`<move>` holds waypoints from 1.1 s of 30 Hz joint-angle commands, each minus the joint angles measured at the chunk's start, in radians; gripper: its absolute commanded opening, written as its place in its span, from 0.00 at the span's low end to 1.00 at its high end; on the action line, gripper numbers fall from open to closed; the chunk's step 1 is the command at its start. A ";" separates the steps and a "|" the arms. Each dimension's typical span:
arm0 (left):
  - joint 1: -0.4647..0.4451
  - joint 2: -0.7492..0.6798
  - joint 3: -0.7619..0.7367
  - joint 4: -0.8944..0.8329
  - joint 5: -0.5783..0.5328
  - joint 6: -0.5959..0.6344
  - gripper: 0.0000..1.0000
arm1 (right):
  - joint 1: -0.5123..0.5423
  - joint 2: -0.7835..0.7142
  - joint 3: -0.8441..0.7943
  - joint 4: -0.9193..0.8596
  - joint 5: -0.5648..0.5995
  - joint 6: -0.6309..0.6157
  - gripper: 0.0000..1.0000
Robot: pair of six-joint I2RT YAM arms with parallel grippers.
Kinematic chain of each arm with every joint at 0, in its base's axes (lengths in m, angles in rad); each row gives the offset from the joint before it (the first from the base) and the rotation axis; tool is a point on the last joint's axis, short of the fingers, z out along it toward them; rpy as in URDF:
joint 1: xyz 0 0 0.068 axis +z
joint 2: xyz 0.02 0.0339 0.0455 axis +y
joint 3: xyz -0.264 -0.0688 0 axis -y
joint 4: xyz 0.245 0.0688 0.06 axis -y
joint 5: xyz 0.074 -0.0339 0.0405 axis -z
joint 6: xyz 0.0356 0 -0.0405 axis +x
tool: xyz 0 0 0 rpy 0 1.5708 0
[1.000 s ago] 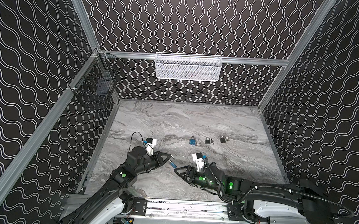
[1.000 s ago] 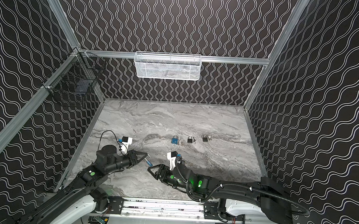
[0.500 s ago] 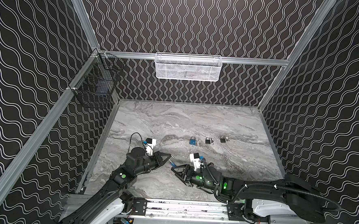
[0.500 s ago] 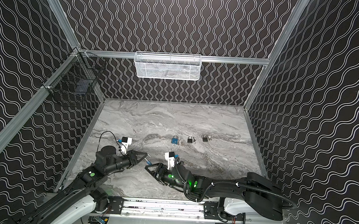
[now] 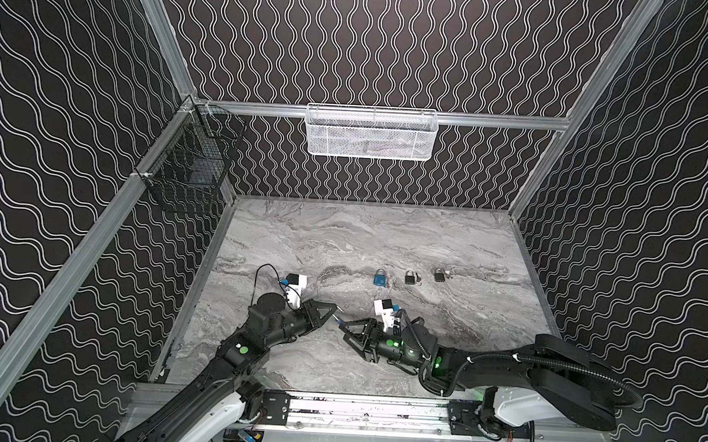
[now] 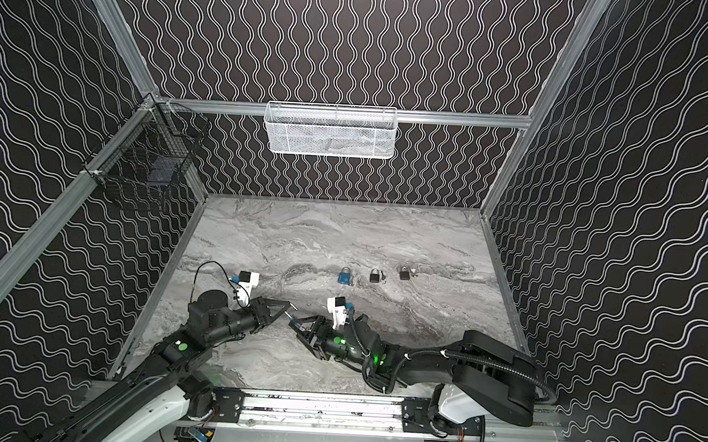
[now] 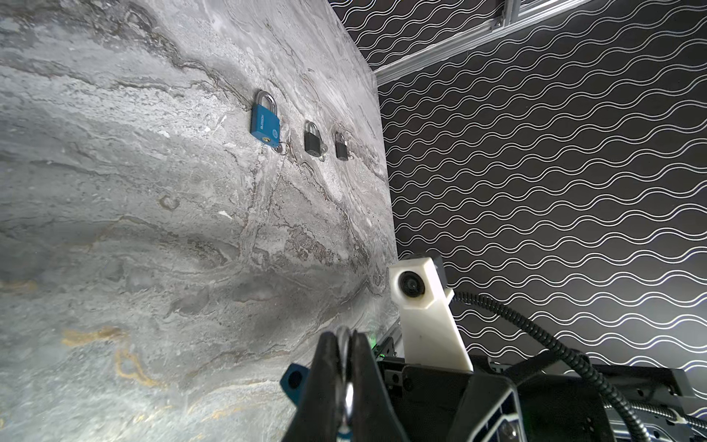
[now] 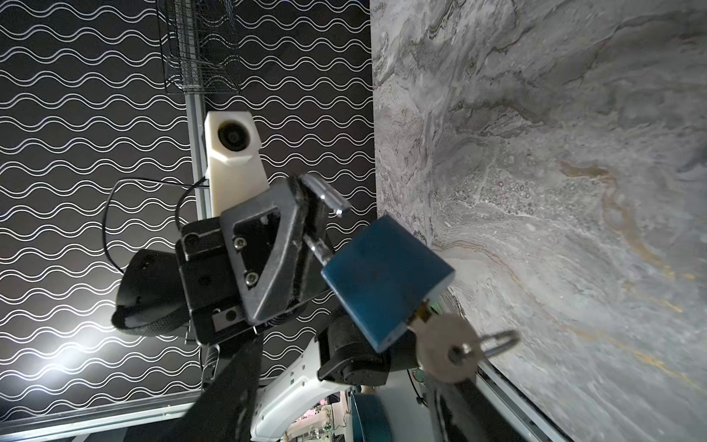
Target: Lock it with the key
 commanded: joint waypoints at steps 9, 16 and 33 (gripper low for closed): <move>-0.001 0.001 -0.014 0.060 0.043 -0.019 0.00 | -0.039 -0.014 0.014 0.073 -0.004 -0.017 0.64; -0.002 -0.001 -0.022 0.076 0.035 -0.026 0.00 | -0.041 0.026 0.026 0.123 -0.058 0.008 0.64; -0.001 0.010 -0.003 0.074 0.025 -0.025 0.00 | -0.001 0.063 -0.033 0.174 -0.011 0.042 0.65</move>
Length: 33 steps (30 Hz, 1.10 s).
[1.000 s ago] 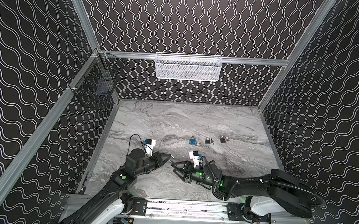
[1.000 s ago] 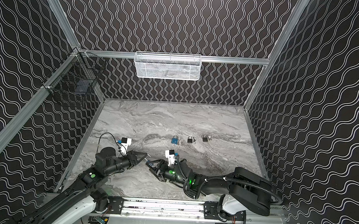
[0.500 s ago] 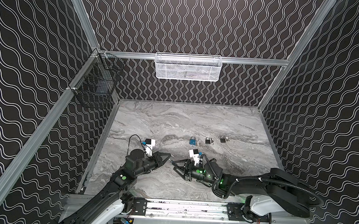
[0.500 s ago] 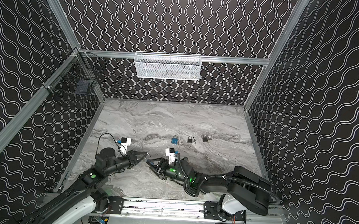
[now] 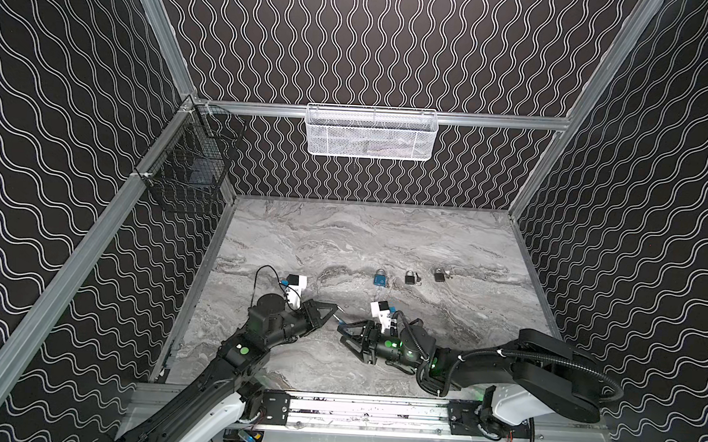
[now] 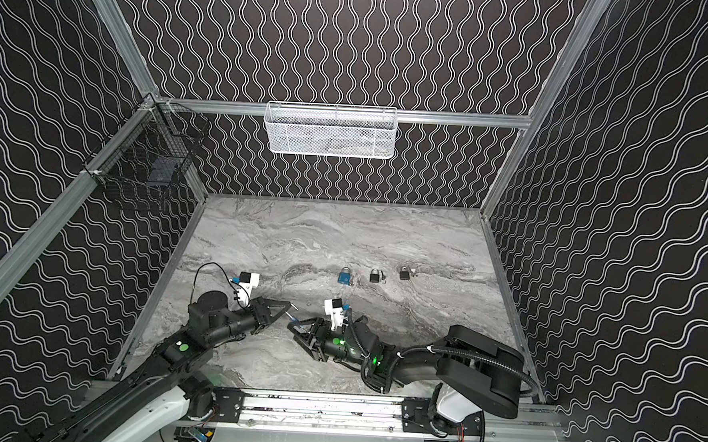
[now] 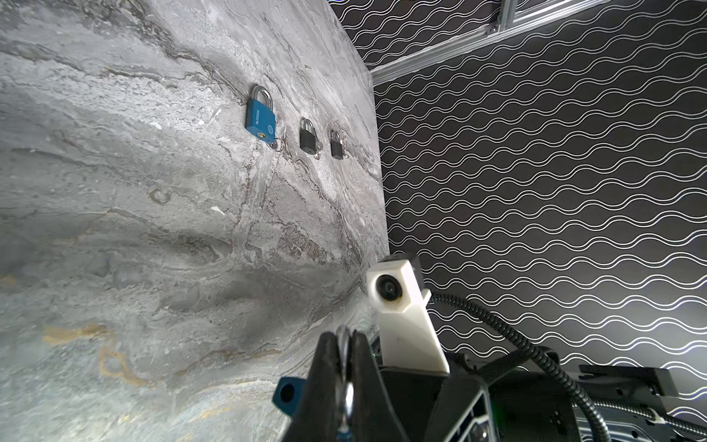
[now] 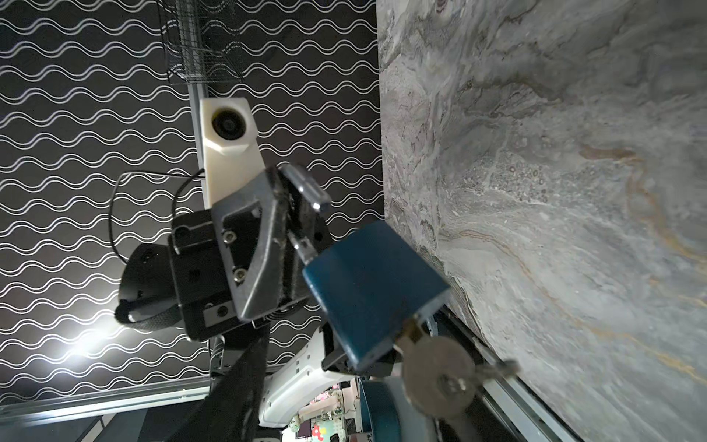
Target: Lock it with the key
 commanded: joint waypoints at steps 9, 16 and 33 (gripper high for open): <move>-0.001 -0.005 0.002 0.048 0.020 -0.004 0.00 | -0.019 0.022 0.002 0.061 0.015 0.017 0.65; -0.001 -0.013 -0.012 0.056 0.025 -0.014 0.00 | -0.057 0.003 0.003 0.046 -0.006 0.011 0.65; -0.001 -0.031 -0.037 0.063 0.038 -0.022 0.00 | -0.082 0.001 -0.010 0.094 -0.009 0.002 0.61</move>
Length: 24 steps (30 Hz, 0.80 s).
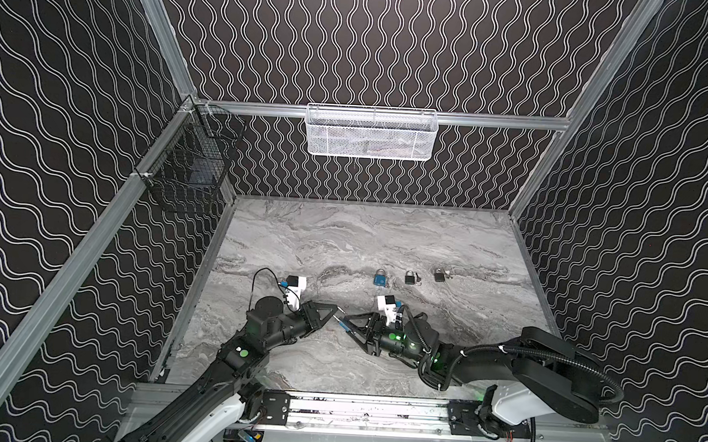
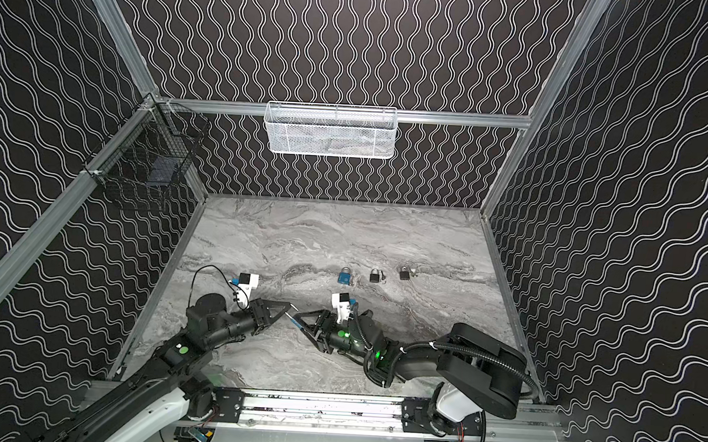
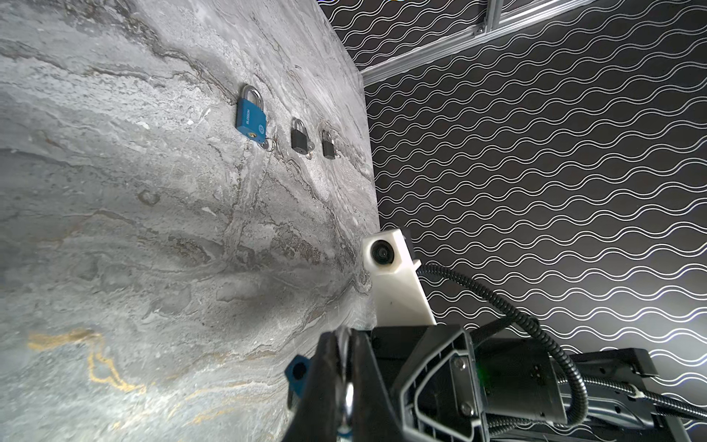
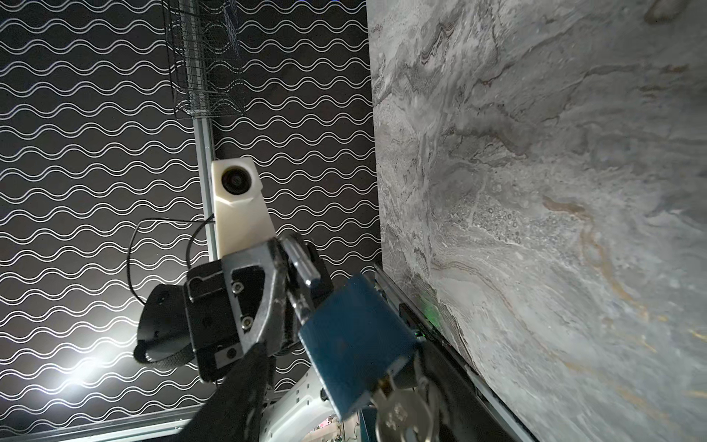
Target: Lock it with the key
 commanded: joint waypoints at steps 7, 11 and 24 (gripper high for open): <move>-0.001 0.003 -0.013 0.039 0.025 -0.018 0.00 | -0.004 0.001 0.007 0.103 -0.003 -0.007 0.56; -0.001 0.014 -0.009 0.043 0.026 -0.018 0.00 | -0.004 0.016 -0.004 0.155 0.000 0.004 0.53; -0.001 0.008 -0.017 0.030 0.026 -0.018 0.00 | -0.001 -0.012 -0.018 0.171 0.016 -0.021 0.46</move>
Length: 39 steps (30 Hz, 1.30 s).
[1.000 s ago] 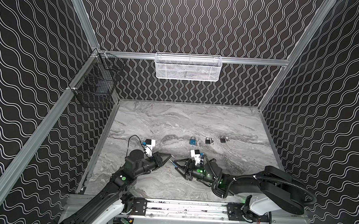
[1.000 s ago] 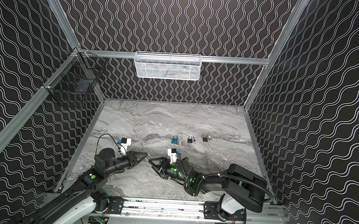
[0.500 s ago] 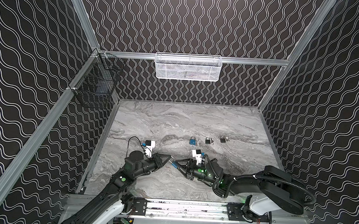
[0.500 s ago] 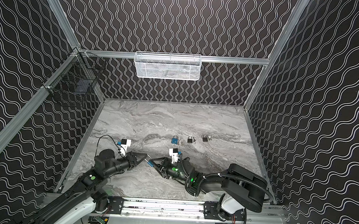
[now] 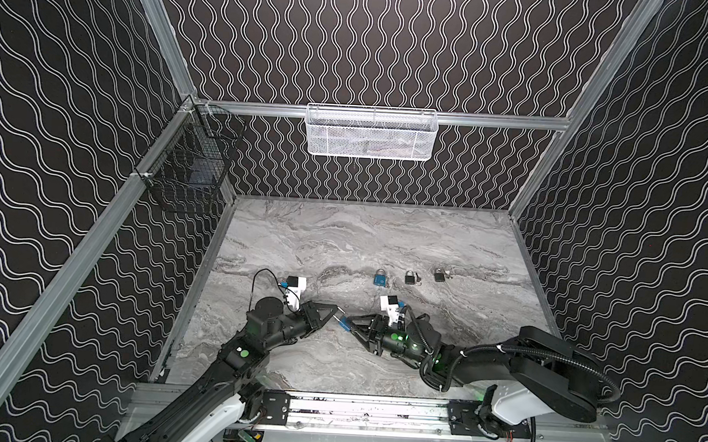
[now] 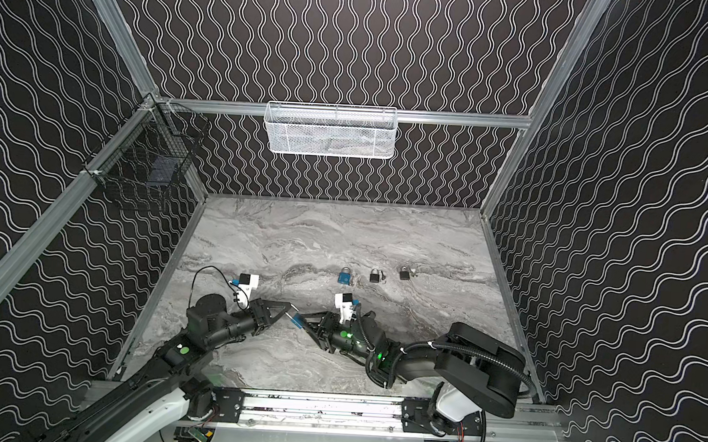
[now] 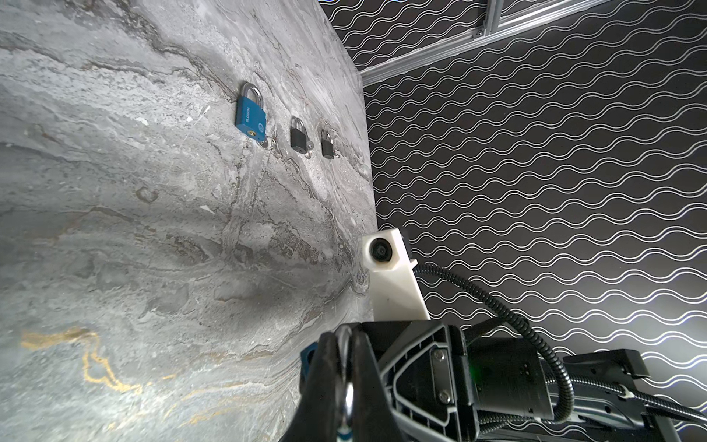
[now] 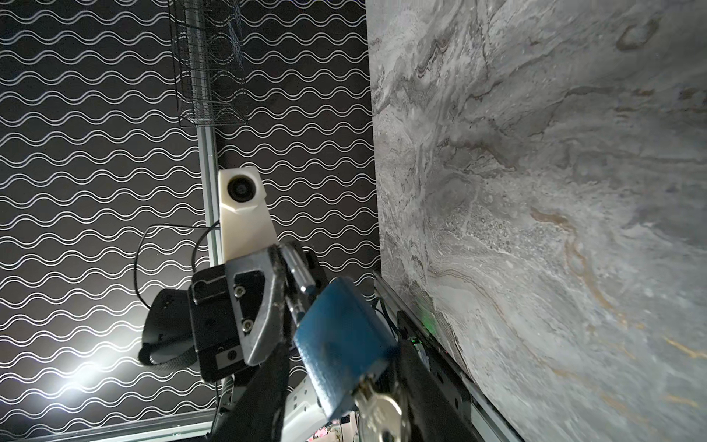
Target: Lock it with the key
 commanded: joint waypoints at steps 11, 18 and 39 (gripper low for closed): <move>-0.001 0.005 -0.009 0.009 0.024 0.001 0.00 | 0.004 0.008 0.011 0.166 -0.012 -0.021 0.43; -0.001 0.007 -0.002 0.007 0.026 -0.001 0.00 | 0.005 0.009 0.006 0.165 -0.009 -0.025 0.36; 0.000 -0.011 -0.006 0.045 0.043 -0.011 0.00 | 0.005 -0.029 0.010 0.080 0.005 -0.079 0.24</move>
